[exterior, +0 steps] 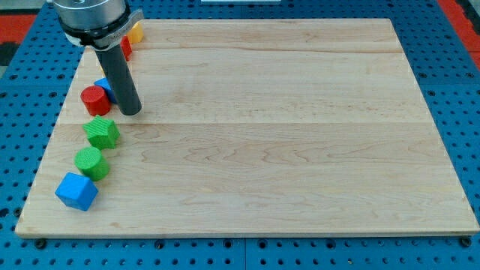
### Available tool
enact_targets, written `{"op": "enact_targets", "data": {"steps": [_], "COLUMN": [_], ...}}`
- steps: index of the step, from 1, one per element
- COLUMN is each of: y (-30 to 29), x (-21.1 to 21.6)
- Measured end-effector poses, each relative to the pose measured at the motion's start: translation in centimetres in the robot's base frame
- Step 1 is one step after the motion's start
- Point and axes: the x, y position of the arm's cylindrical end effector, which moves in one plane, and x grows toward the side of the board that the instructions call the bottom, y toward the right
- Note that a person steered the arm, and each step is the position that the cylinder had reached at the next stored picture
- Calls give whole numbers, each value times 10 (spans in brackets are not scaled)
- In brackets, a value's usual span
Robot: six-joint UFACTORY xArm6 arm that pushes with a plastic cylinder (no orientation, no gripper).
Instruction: Slide the green star a bit down
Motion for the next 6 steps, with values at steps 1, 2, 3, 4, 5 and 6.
{"op": "enact_targets", "data": {"steps": [1,2,3,4,5,6], "y": [-14,-25,-15,-52,-62,-86], "x": [0,1,23,24,21,31]}}
